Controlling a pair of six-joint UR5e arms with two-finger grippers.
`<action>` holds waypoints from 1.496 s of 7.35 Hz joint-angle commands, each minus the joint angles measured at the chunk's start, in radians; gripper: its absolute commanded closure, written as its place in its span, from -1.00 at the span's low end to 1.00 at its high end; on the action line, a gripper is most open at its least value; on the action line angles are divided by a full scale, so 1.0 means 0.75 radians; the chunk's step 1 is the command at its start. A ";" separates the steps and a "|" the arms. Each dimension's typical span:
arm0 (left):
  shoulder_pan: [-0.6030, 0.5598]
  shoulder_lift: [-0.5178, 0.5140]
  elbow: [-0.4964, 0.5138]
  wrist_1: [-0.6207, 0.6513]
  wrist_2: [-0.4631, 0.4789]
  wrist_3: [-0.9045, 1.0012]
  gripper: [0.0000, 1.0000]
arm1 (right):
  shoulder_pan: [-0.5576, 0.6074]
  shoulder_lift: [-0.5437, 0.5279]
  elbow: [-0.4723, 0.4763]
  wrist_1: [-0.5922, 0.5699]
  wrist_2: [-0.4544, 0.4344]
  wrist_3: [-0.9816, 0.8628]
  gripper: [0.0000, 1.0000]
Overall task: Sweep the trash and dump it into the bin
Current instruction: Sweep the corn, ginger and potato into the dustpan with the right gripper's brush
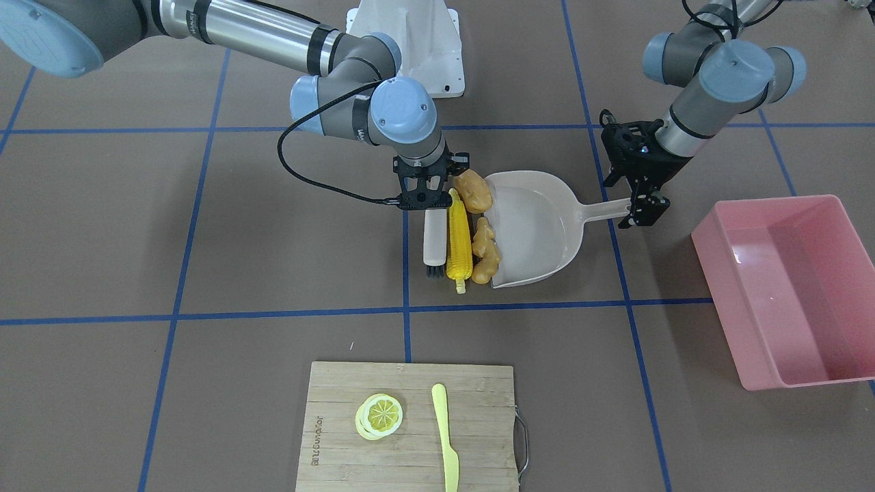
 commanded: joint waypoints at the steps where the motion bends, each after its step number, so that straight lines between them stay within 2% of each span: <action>1: 0.000 -0.001 0.001 0.002 0.002 0.000 -0.94 | -0.020 0.069 -0.059 0.036 0.003 0.029 1.00; 3: 0.002 -0.003 0.003 0.004 0.002 0.000 -0.94 | -0.039 0.119 -0.129 0.122 -0.001 0.072 1.00; 6: 0.004 -0.003 0.007 0.008 0.002 -0.002 -0.94 | -0.051 0.141 -0.129 0.170 -0.011 0.135 1.00; 11: 0.002 0.001 0.009 0.010 0.004 -0.006 -0.94 | -0.069 0.145 -0.131 0.427 -0.082 0.315 1.00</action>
